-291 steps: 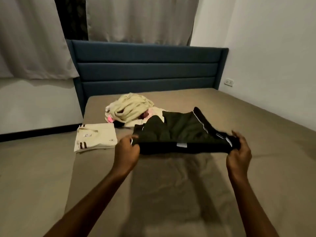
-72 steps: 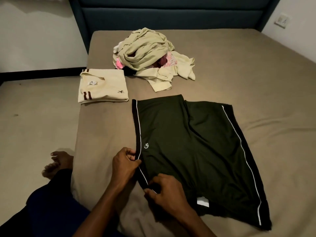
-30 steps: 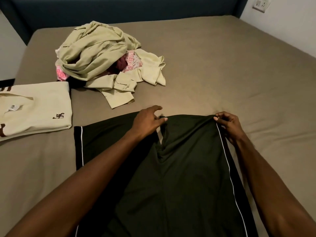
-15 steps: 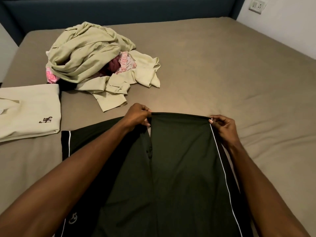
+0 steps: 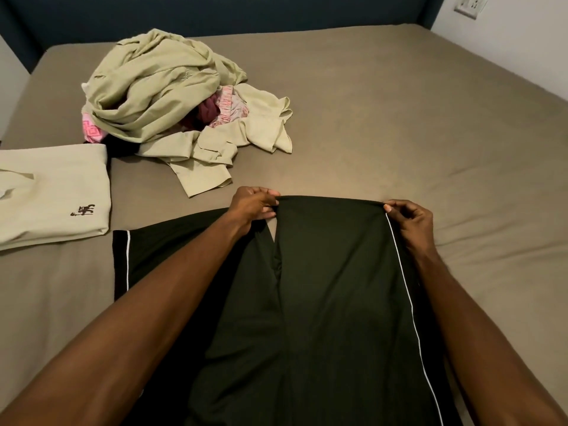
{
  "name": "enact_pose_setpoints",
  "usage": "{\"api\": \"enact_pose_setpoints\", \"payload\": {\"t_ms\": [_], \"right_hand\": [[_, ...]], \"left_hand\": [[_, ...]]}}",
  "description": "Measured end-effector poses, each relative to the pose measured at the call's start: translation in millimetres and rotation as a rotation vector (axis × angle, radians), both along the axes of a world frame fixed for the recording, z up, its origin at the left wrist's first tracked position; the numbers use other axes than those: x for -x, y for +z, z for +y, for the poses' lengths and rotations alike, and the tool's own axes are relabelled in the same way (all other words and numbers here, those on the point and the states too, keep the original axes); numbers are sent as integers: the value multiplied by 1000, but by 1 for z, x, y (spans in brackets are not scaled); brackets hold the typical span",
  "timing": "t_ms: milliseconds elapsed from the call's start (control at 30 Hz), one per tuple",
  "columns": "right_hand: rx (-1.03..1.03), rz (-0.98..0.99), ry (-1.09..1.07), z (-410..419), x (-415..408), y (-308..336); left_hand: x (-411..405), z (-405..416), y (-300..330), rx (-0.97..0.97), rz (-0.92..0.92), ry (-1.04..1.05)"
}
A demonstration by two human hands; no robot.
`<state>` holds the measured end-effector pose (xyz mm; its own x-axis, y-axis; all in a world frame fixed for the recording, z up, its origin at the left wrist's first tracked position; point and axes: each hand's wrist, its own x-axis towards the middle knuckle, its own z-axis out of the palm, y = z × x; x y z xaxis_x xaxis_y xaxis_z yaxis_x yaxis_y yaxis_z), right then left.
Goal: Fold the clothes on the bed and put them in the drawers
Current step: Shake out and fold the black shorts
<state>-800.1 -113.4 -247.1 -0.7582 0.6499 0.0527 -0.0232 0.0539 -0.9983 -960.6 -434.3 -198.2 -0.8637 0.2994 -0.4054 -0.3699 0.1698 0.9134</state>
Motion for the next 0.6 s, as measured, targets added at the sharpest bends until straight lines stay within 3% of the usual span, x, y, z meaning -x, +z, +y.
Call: {"api": "enact_pose_setpoints", "payload": {"t_ms": [200,433,600], "right_hand": [[39,-96,-37,-9,-7,13],[257,-141,128,-30,-49,29],[390,-76,50,-62,-122,35]], "left_hand": [[-25,-2,8,35,146,-21],[-125,-88,18,435,820,-441],[-233,-164,-5,555,959,-450]]}}
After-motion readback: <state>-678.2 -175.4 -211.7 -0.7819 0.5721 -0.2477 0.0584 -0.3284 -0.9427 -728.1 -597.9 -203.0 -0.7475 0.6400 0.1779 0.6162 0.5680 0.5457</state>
